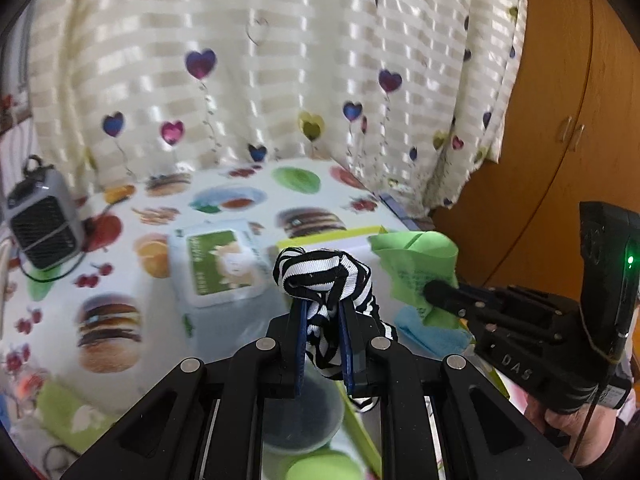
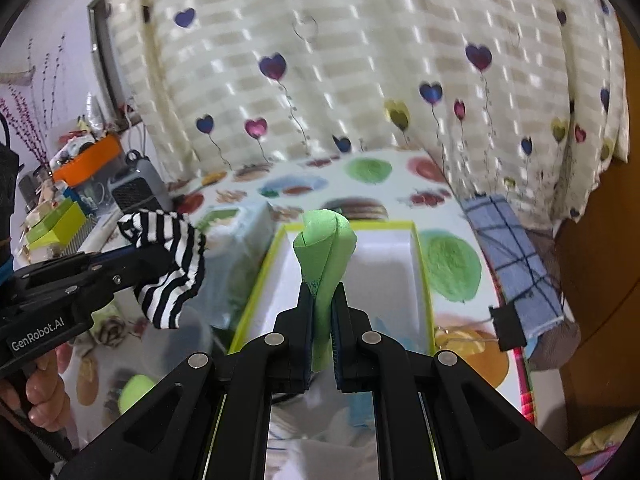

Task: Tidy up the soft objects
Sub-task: 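Carry the striped sock and green cloth over the white box with both tools, then open the right tool to drop the green cloth while the left tool releases the striped sock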

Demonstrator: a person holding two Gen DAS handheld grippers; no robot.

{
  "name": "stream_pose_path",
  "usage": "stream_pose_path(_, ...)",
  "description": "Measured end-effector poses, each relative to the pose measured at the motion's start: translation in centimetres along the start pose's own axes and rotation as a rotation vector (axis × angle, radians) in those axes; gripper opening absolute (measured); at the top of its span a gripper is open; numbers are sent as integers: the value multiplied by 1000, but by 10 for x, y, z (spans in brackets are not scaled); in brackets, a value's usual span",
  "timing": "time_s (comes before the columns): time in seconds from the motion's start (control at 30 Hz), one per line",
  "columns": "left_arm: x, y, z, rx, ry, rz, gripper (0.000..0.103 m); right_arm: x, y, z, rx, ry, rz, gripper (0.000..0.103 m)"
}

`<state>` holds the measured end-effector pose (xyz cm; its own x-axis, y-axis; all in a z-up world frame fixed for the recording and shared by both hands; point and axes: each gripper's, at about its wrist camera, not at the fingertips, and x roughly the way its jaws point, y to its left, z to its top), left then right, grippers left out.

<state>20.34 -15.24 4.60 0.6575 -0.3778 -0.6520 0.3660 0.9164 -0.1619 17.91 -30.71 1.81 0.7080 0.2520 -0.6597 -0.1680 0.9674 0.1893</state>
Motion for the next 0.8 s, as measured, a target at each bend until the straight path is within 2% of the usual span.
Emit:
stream_pose_path(0.37, 42, -18, 13, 18, 89, -5, 14, 21, -18, 0, 19, 62, -11, 9)
stream_pose_path(0.43, 47, -21, 13, 17, 102, -12, 16, 21, -17, -2, 6, 65, -19, 13)
stream_pose_path(0.57, 56, -25, 13, 20, 124, -37, 29, 10, -16, -3, -3, 35, -19, 22)
stream_pose_path(0.67, 59, -26, 14, 10, 137, -58, 29, 3, -16, -2, -4, 12, -28, 31)
stream_pose_path(0.8, 49, -25, 14, 8, 123, -60, 29, -9, -13, -1, 6, -12, -23, 32)
